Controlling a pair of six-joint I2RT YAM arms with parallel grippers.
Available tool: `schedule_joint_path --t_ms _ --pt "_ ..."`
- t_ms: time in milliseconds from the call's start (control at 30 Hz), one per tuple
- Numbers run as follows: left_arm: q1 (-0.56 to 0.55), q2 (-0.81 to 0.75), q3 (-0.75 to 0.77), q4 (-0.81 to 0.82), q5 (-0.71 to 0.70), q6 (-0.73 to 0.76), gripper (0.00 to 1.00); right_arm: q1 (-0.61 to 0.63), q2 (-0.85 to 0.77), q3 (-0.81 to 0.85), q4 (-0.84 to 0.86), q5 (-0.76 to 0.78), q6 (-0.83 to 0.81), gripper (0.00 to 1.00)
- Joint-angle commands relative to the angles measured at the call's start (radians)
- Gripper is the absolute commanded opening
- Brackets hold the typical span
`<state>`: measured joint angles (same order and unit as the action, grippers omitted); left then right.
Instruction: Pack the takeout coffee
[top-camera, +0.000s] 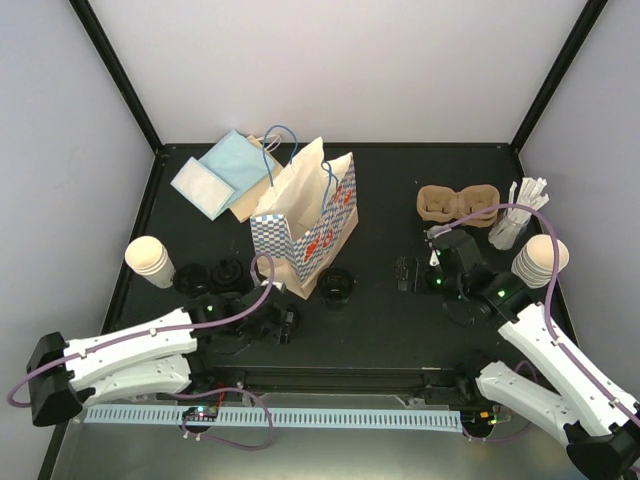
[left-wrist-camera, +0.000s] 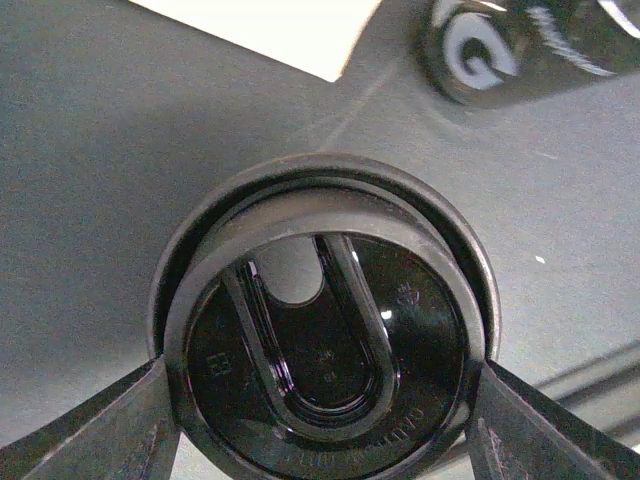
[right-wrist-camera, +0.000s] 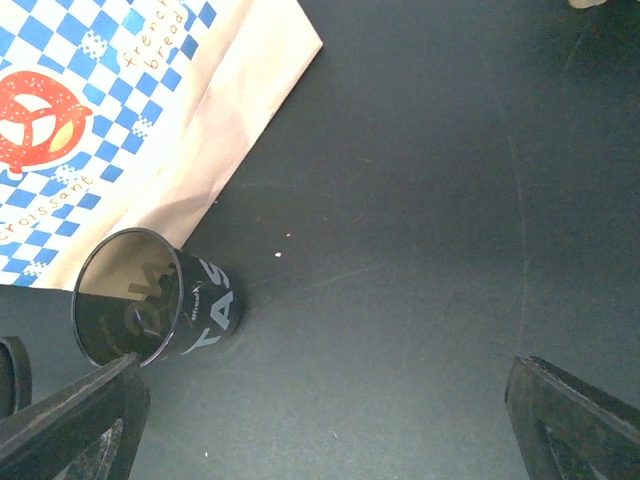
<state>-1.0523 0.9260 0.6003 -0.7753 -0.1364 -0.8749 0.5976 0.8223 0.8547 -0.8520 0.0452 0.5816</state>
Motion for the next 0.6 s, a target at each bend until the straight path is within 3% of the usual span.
schedule_joint_path --t_ms 0,333,567 --pt "-0.071 -0.056 0.026 0.018 0.005 -0.051 0.73 -0.005 0.001 -0.025 0.048 -0.045 -0.016 1.0" --pt "-0.275 0.053 0.201 0.068 -0.124 0.02 0.72 -0.005 0.004 -0.052 0.054 -0.048 -0.032 1.0" --pt "-0.303 0.197 0.338 0.066 -0.211 0.166 0.72 -0.005 0.0 -0.051 0.053 -0.05 -0.034 1.0"
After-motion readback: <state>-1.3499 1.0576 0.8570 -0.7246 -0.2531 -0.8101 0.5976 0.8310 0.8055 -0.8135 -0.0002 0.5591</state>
